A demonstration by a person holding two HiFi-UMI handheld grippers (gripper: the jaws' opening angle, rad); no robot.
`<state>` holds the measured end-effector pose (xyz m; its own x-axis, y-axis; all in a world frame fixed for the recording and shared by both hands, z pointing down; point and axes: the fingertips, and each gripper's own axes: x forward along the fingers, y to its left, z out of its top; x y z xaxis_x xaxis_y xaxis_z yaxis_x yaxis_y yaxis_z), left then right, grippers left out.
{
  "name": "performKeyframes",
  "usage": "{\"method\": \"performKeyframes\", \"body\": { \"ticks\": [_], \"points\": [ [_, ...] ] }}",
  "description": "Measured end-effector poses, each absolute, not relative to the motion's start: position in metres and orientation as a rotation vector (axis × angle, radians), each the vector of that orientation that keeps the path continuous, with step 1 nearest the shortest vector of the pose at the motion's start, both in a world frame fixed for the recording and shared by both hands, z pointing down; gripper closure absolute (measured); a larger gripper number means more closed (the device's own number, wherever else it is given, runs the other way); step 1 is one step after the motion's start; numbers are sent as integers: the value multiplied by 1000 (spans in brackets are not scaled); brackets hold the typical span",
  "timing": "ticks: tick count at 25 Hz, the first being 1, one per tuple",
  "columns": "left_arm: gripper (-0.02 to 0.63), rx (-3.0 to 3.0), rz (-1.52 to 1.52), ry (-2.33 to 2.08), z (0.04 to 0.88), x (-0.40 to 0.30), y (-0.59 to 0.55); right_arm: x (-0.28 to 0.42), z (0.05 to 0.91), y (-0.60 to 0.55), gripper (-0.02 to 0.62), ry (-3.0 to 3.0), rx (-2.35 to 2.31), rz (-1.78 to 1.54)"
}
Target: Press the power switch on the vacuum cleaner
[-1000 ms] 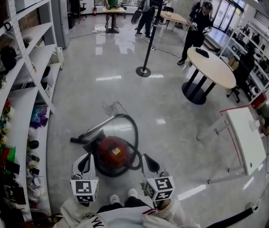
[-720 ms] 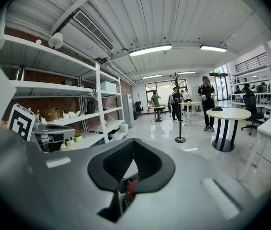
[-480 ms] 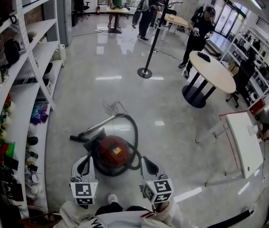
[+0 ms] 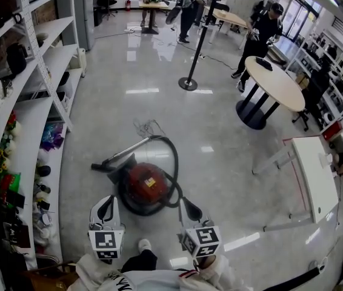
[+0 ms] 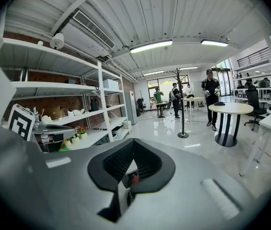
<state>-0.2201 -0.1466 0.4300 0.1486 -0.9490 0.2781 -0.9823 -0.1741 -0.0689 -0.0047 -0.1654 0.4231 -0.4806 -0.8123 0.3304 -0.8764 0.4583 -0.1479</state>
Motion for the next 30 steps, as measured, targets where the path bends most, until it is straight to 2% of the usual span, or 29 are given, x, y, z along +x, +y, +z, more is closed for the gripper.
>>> {"method": "performKeyframes", "body": {
  "ticks": [30],
  "points": [
    [606,2268,416,-2059,405,-145,-45,66,409,-78,594,-2644,1423,436]
  ]
}}
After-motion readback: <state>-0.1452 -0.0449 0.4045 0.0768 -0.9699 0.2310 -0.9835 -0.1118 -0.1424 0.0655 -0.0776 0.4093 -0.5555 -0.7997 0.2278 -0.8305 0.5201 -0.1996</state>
